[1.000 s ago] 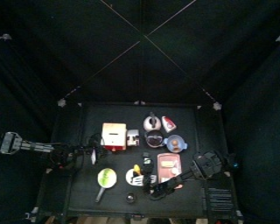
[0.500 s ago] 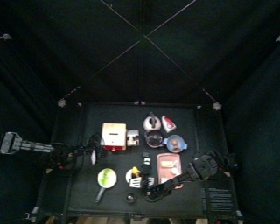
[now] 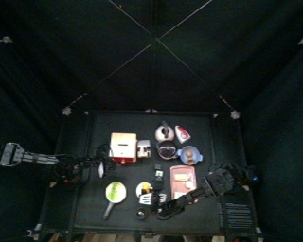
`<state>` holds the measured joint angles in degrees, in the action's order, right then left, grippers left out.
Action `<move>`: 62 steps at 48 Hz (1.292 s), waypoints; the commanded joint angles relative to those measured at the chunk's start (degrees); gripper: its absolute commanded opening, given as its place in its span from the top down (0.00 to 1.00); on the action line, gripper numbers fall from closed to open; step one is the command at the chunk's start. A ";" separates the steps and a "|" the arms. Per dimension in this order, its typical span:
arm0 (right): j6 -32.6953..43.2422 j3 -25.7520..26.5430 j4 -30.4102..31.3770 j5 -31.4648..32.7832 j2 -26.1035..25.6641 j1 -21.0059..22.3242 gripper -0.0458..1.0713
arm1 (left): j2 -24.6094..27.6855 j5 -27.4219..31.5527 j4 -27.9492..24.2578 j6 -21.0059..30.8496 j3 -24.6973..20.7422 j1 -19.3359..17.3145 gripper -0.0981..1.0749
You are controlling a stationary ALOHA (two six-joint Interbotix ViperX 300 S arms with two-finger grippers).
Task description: Place corn on small plate
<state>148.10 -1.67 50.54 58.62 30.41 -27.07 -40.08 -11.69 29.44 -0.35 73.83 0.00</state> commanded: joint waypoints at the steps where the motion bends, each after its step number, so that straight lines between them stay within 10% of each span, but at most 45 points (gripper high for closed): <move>1: 0.97 1.32 -0.62 0.35 -1.41 0.00 0.29 | 0.09 -0.44 0.00 -0.18 -0.70 0.09 0.42; 62: 2.90 -1.14 0.26 1.32 -2.64 -0.18 0.14 | 0.09 -0.44 0.00 -0.18 -0.70 0.09 0.42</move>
<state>151.08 -2.81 50.45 59.50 30.41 -27.25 -40.08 -11.69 29.53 -0.44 73.83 0.00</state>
